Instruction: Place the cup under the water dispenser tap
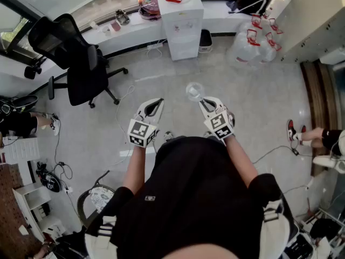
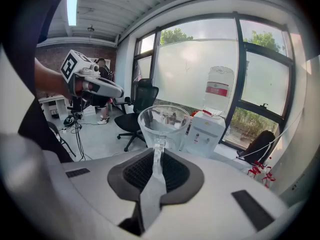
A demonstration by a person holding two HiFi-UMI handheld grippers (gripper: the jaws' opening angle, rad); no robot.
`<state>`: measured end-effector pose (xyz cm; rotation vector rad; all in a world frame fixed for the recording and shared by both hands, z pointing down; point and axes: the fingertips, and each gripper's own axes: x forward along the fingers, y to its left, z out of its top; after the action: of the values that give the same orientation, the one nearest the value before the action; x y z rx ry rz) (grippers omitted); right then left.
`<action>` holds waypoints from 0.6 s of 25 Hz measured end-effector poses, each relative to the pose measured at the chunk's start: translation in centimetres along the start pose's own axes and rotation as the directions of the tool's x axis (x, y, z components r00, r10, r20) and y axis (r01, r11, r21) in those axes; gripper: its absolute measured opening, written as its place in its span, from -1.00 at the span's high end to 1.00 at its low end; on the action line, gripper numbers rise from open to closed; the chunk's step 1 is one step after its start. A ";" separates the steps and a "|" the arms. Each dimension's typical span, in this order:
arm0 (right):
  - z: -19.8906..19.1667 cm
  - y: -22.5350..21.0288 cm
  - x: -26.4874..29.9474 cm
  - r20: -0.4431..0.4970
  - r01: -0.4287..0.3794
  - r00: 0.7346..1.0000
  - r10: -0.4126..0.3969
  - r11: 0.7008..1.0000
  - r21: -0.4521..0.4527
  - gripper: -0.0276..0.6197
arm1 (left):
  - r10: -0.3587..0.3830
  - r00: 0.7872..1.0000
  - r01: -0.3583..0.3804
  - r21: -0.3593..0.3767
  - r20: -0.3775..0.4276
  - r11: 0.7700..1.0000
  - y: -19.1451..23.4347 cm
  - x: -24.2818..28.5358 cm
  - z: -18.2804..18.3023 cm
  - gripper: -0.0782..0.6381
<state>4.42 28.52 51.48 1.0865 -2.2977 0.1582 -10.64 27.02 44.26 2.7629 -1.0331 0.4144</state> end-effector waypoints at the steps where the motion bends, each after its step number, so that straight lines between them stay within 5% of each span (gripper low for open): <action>1: -0.2 -0.1 0.1 0.001 0.002 1.000 -0.002 1.000 0.002 0.83 | -0.004 1.000 0.004 -0.001 -0.003 1.000 -0.1 0.2 -0.1 0.78; 15: -1.0 -0.6 -0.7 0.017 0.010 1.000 -0.010 0.999 0.041 0.83 | -0.025 0.999 0.026 0.015 -0.027 1.000 -1.1 1.3 -0.2 0.78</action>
<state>5.69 28.89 51.87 1.1237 -2.3131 0.1931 -9.02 27.16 44.80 2.7730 -0.9914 0.4570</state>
